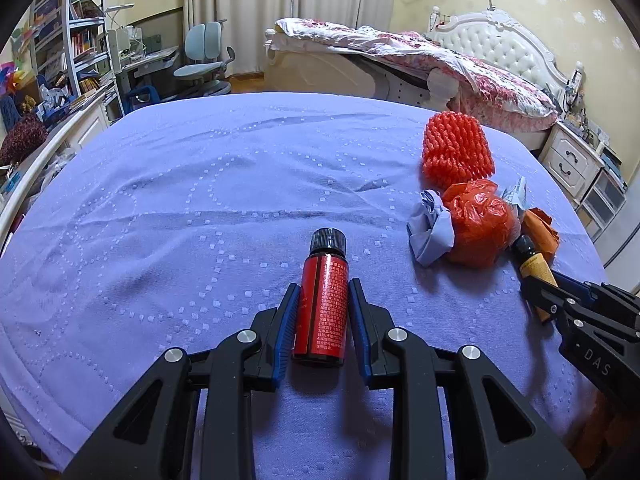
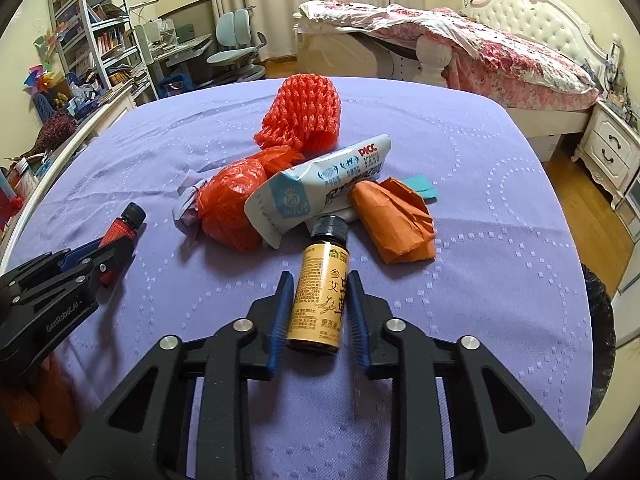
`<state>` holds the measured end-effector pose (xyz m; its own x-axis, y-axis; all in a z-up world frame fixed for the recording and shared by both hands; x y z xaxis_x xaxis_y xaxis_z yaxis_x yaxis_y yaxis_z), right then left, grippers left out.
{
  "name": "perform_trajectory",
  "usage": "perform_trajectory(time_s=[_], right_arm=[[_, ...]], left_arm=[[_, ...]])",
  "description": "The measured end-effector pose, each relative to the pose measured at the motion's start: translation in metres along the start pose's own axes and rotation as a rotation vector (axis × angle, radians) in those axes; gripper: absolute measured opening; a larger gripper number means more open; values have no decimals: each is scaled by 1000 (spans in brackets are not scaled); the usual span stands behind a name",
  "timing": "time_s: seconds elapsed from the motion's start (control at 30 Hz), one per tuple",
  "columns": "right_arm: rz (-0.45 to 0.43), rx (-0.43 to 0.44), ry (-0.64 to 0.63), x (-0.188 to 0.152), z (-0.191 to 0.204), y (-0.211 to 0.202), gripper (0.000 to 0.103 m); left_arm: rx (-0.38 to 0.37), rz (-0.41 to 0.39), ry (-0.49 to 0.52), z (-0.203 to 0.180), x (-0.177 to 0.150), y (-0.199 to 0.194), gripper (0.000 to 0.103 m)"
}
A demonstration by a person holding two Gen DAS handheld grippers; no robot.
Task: Collect trash
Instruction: 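Grasp the red bottle with the left tool while the right tool grasps the gold bottle, then carry both bottles over the black bin and open both tools to drop them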
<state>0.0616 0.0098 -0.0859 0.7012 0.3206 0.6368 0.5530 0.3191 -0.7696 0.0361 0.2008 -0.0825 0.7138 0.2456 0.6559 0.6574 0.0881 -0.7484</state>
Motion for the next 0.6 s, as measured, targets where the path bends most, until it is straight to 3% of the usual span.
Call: perform_trajectory(time_s=[0.3, 0.6], right_arm=[[-12, 22, 6, -17, -7, -17, 23], [-59, -15, 17, -35, -27, -44, 23]], left_arm=[[-8, -17, -7, -8, -8, -9, 28], [-64, -25, 5, -33, -15, -21, 28]])
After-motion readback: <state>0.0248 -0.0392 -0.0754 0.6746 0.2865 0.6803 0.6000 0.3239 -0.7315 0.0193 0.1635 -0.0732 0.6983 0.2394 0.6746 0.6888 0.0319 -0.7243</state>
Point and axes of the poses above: each gripper's, at about its wrist camera, not at the fingertips, and y roughly the way its jaws point, z to its left, x to its top, the point moved 2 cm from there along y, roughly the way its jaws point, and after that the axes turned 4 degrees about -y, right-handed, at the moved point
